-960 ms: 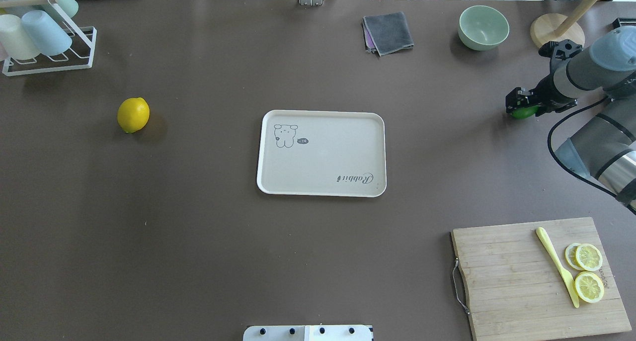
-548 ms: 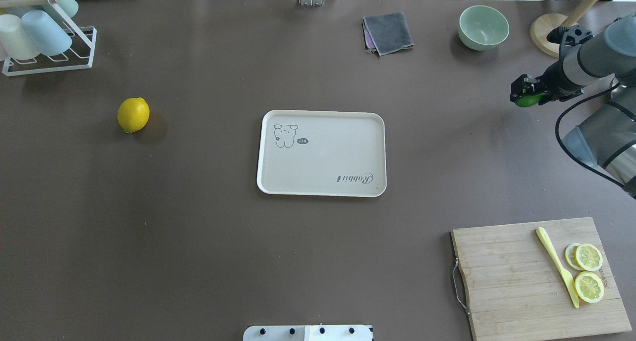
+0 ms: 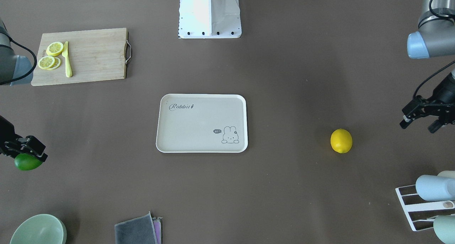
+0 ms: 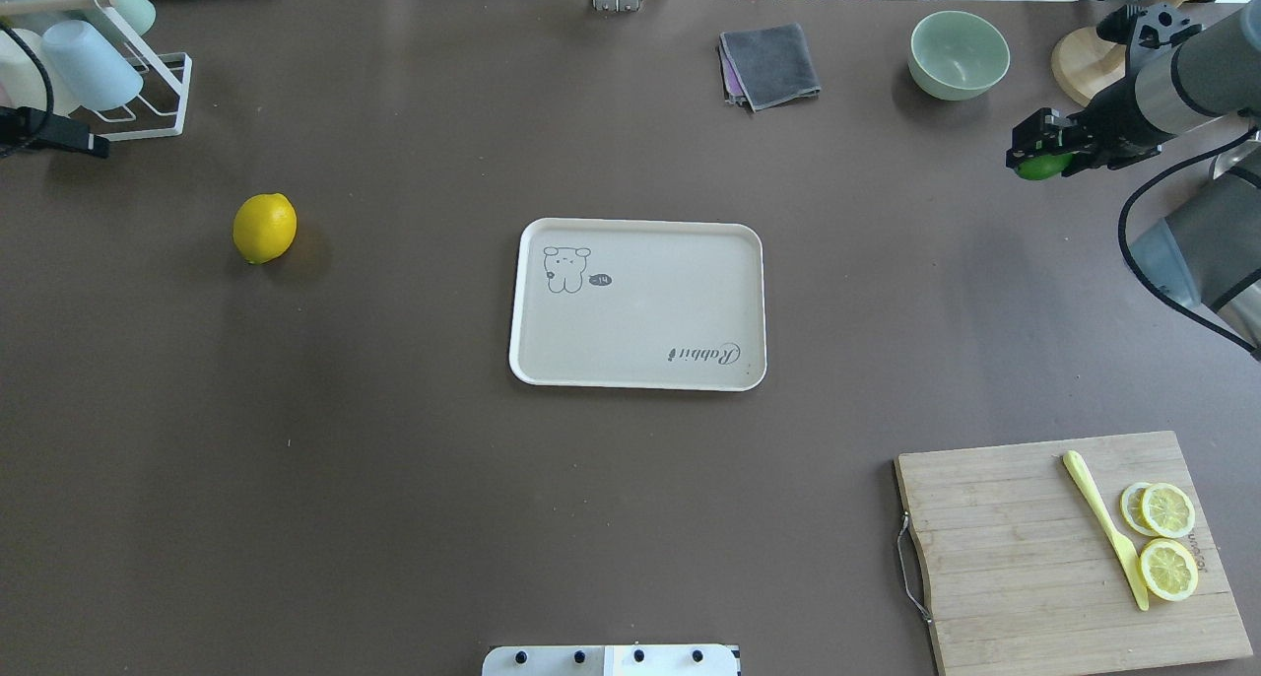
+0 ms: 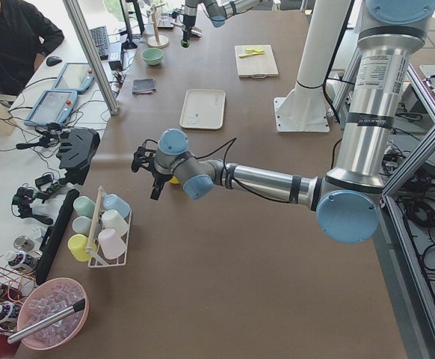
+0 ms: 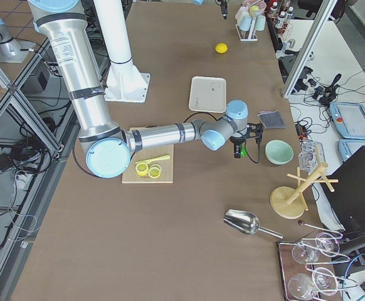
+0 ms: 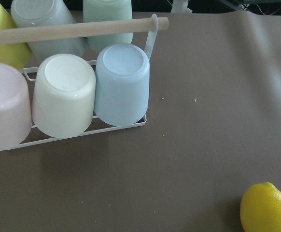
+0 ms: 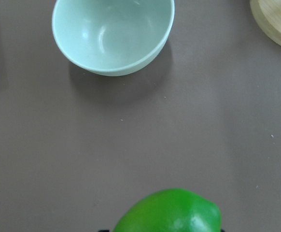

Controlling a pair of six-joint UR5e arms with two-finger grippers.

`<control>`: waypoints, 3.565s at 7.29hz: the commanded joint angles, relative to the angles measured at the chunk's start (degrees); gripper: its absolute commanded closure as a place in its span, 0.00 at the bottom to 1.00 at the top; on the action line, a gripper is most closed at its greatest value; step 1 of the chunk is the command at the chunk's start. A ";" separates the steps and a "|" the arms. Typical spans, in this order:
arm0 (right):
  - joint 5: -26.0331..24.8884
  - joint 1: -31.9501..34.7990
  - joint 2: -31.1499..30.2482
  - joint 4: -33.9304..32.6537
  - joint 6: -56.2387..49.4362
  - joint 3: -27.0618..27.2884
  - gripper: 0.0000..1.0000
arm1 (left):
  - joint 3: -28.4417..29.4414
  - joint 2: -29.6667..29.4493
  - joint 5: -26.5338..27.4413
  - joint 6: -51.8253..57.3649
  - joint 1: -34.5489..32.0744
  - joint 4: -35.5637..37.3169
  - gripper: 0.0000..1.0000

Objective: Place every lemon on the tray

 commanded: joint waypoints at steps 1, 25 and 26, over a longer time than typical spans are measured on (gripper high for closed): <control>-0.05 -0.57 0.03 -3.82 0.86 5.12 1.00 | 0.00 -3.08 9.95 -1.66 8.87 -0.81 0.02; -16.30 -25.26 17.52 -16.26 15.37 7.10 1.00 | 3.41 -31.99 27.74 -32.85 35.70 16.32 1.00; -16.92 -26.31 17.52 -16.16 15.98 6.39 1.00 | 4.12 -32.71 29.07 -32.85 36.86 16.59 1.00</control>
